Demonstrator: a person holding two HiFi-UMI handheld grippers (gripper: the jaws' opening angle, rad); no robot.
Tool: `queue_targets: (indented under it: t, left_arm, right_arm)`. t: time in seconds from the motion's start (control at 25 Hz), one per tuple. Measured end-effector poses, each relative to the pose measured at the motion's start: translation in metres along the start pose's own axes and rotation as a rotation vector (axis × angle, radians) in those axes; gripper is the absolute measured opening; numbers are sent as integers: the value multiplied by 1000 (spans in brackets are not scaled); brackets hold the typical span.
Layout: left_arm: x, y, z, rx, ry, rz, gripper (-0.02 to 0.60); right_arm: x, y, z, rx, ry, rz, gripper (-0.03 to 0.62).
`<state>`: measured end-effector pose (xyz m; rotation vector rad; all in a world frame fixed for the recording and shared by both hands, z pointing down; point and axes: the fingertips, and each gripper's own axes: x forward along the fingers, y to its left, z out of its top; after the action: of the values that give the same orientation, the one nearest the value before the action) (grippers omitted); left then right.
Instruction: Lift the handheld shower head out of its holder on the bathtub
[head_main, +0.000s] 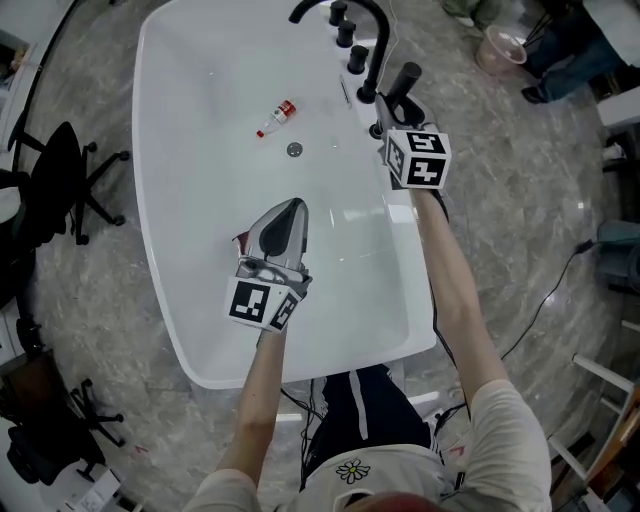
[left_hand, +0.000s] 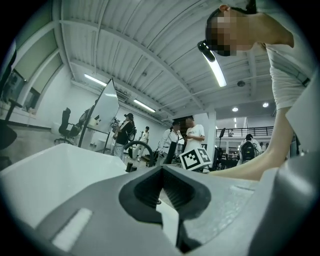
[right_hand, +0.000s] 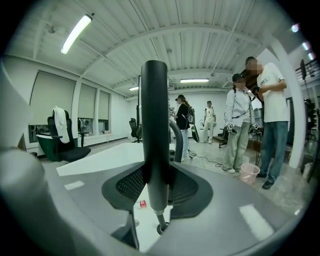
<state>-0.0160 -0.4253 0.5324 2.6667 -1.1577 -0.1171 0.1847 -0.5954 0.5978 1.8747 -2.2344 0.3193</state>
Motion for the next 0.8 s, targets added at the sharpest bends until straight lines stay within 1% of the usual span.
queue_targets:
  t: [0.12, 0.2, 0.36, 0.44, 0.56, 0.68, 0.8]
  left_arm:
    - [-3, -6, 14, -3, -21, 9, 0]
    - [-7, -14, 31, 14, -42, 8, 0]
    - [-24, -36, 79, 58, -74, 11, 0]
    - [-35, -47, 102, 68, -90, 27, 0]
    - [-50, -62, 140, 91, -124, 57, 0]
    - [-72, -78, 164, 108, -155, 68, 0]
    - [-95, -94, 184, 88, -181, 73, 0]
  right_arm:
    - [-24, 14, 29, -4, -37, 14, 153]
    - [-41, 26, 54, -23, -68, 33, 153]
    - [-82, 49, 110, -38, -128, 55, 153]
    - [-109, 61, 133, -42, -139, 68, 153]
    - [-153, 82, 167, -85, -155, 94, 153]
    - [-207, 108, 184, -100, -178, 109, 153]
    - [-264, 136, 191, -116, -210, 138, 153]
